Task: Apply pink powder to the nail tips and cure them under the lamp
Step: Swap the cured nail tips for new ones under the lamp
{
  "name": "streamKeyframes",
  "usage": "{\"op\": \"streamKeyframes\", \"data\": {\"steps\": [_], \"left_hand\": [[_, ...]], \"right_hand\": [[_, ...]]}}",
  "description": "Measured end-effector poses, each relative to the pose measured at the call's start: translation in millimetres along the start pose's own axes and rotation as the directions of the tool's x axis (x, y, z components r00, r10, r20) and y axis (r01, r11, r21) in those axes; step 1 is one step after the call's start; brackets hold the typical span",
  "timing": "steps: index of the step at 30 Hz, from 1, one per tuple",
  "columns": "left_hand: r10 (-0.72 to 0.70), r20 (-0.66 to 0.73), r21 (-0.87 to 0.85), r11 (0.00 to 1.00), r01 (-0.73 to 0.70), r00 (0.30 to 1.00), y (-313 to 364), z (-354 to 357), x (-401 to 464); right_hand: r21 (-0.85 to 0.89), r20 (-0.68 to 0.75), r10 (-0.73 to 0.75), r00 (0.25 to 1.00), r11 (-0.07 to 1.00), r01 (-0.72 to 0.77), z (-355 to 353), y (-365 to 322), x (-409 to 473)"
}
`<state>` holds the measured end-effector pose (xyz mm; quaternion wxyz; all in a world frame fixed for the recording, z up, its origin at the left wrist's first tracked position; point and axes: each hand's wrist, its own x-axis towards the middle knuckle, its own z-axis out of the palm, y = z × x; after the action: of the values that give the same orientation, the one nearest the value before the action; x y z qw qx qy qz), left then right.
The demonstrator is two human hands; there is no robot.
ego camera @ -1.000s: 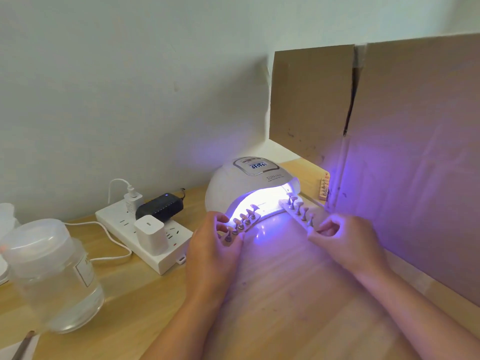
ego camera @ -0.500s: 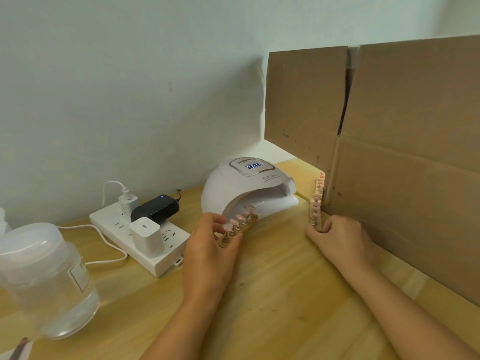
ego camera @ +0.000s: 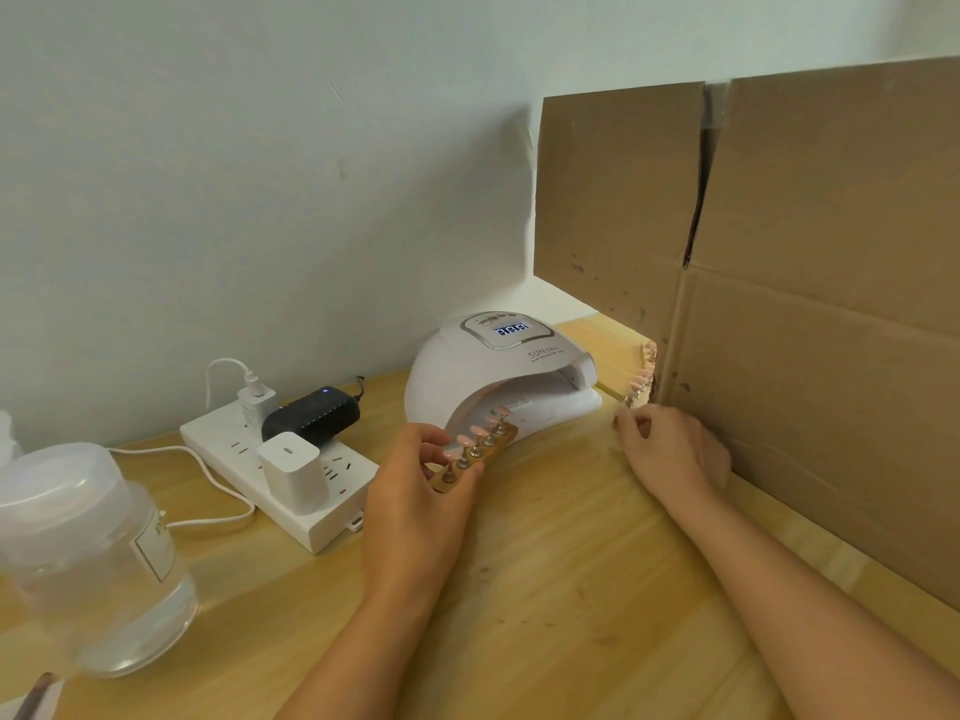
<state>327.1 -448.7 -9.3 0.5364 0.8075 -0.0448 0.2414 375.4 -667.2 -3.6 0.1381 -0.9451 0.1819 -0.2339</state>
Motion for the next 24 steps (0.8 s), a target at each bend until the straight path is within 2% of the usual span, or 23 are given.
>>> {"op": "streamKeyframes", "data": {"steps": [3,5,8,10,12,15,17,21,24], "left_hand": [[-0.012,0.004,0.002,1.0,0.012,1.0,0,1,0],[-0.007,0.009,0.005,1.0,0.007,1.0,0,1,0],[-0.004,0.013,0.002,1.0,0.004,1.0,0,1,0],[-0.003,0.029,0.01,1.0,0.003,1.0,-1,2,1],[0.001,0.061,0.026,1.0,-0.003,0.998,-1,2,1],[0.022,0.1,0.031,0.999,-0.025,0.995,-3,1,1],[0.022,0.116,0.033,0.999,-0.026,0.993,-3,0,2],[0.032,0.133,0.027,0.999,-0.036,0.991,-1,0,2],[0.069,0.095,-0.001,0.998,-0.069,0.993,1,0,2]], "right_hand": [[-0.162,0.057,-0.005,0.998,0.987,0.014,1,-4,1],[-0.163,0.088,-0.035,0.995,0.985,0.049,0,-3,0],[0.026,0.069,-0.229,0.971,0.973,0.228,-3,-1,-7],[0.247,0.113,-0.369,0.923,0.91,0.333,-2,-3,-12],[0.4,0.194,-0.466,0.863,0.841,0.364,-3,-10,-16],[0.487,0.301,-0.594,0.746,0.768,0.415,-7,-20,-18],[0.495,0.308,-0.633,0.71,0.744,0.449,-11,-22,-16],[0.54,0.252,-0.655,0.712,0.706,0.458,-22,-15,-17],[0.607,0.191,-0.582,0.79,0.703,0.371,-26,-2,-21]]}}
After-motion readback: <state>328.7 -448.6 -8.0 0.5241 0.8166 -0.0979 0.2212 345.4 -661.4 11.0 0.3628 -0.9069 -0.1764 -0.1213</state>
